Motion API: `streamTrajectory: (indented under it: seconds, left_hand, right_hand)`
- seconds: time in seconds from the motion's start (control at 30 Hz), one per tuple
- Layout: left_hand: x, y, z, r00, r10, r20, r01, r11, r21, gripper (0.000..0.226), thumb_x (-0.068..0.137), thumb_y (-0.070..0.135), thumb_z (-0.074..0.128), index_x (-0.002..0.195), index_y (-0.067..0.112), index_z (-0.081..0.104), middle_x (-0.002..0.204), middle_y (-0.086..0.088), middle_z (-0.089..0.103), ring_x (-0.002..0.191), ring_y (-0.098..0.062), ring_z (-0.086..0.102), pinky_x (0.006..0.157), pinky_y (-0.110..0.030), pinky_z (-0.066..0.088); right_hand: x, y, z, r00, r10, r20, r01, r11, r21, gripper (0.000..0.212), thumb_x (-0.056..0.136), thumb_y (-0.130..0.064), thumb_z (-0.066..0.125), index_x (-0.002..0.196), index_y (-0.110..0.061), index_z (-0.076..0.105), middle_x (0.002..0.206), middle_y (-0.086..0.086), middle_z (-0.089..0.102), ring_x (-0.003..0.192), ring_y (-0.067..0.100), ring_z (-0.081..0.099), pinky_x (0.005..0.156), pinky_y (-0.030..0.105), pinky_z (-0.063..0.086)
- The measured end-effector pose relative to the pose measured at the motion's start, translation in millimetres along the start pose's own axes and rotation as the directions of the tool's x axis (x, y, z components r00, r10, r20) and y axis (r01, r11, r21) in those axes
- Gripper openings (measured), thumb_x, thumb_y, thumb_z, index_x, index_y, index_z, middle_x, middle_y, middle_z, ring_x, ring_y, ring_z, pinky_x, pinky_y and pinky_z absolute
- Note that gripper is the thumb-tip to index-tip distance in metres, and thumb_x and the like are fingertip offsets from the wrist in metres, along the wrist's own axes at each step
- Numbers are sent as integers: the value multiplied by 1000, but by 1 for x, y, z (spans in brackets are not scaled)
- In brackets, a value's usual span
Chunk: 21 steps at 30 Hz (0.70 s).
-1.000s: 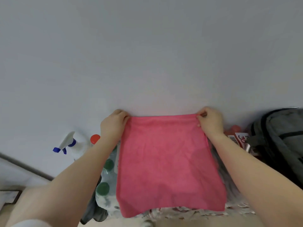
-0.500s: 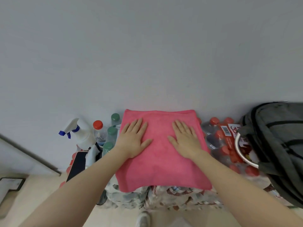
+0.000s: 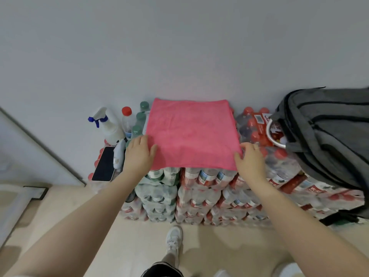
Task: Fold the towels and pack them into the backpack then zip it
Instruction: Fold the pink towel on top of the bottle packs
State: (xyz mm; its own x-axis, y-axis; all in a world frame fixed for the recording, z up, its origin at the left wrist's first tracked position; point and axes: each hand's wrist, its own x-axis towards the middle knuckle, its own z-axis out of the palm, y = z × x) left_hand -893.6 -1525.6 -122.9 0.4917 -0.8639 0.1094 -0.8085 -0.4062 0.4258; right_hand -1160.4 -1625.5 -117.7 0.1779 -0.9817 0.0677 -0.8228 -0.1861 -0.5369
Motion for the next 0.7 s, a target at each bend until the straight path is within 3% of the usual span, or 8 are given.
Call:
streamTrajectory:
  seconds: [0.13, 0.2, 0.27, 0.37, 0.43, 0.53, 0.6, 0.7]
  left_hand:
    - [-35, -1, 6, 983, -175, -62, 151, 946, -287, 40, 95, 20, 41, 132, 2, 41, 131, -18, 48, 122, -33, 43, 101, -43, 35]
    - [-48, 2, 9, 939, -337, 63, 322, 805, -499, 43, 97, 23, 38, 136, 6, 36, 136, -14, 45, 121, -28, 45, 93, -38, 40]
    - [-54, 5, 12, 874, -441, 206, 466, 637, -613, 45, 98, 27, 37, 139, 10, 31, 138, -10, 44, 119, -23, 45, 85, -30, 36]
    - [-51, 11, 12, 849, -455, 269, 505, 545, -670, 46, 98, 27, 36, 141, 11, 28, 135, -7, 45, 117, -24, 46, 85, -29, 35]
    - [-46, 14, 9, 825, -480, 296, 534, 493, -687, 43, 97, 26, 38, 137, 10, 34, 120, -3, 48, 106, -22, 48, 84, -31, 35]
    - [-39, 12, 6, 812, -451, 370, 575, 514, -637, 21, 95, 31, 45, 96, 12, 53, 88, -6, 51, 72, -16, 49, 65, -26, 35]
    - [-37, 8, 6, 804, -437, 404, 591, 513, -622, 24, 94, 32, 47, 76, 16, 47, 71, -2, 41, 58, -14, 35, 55, -25, 29]
    - [-40, 2, 3, 765, -447, 464, 619, 312, -721, 18, 93, 28, 51, 94, 11, 51, 82, -1, 50, 72, -14, 48, 67, -28, 43]
  right_hand:
    - [-21, 4, 12, 981, 189, 36, -189, 919, 345, 33, 92, -17, 52, 121, -2, 45, 112, 11, 52, 89, 19, 49, 73, 29, 38]
    - [-29, -1, 15, 938, 323, 129, -340, 775, 532, 34, 93, -18, 50, 118, 5, 46, 100, 14, 54, 91, 25, 52, 71, 33, 41]
    - [-33, -4, 16, 895, 386, 222, -441, 700, 562, 40, 95, -21, 47, 120, 9, 47, 111, 27, 57, 105, 37, 55, 82, 42, 45]
    - [-32, -6, 16, 850, 433, 300, -524, 640, 562, 42, 97, -25, 44, 124, 7, 46, 128, 29, 50, 119, 40, 48, 90, 42, 44]
    - [-27, -6, 15, 832, 449, 327, -550, 588, 593, 44, 96, -25, 45, 122, 11, 46, 130, 29, 50, 120, 41, 48, 102, 49, 42]
    - [-24, -7, 11, 809, 456, 372, -577, 489, 655, 37, 96, -21, 47, 121, 6, 49, 127, 20, 55, 117, 34, 55, 105, 46, 41]
    - [-23, -4, 11, 789, 480, 383, -599, 464, 653, 35, 95, -19, 49, 120, 6, 49, 128, 22, 54, 119, 35, 52, 106, 45, 40]
    - [-25, 1, 8, 753, 479, 452, -635, 350, 689, 31, 94, -13, 50, 123, -1, 50, 119, 14, 58, 113, 30, 55, 95, 36, 43]
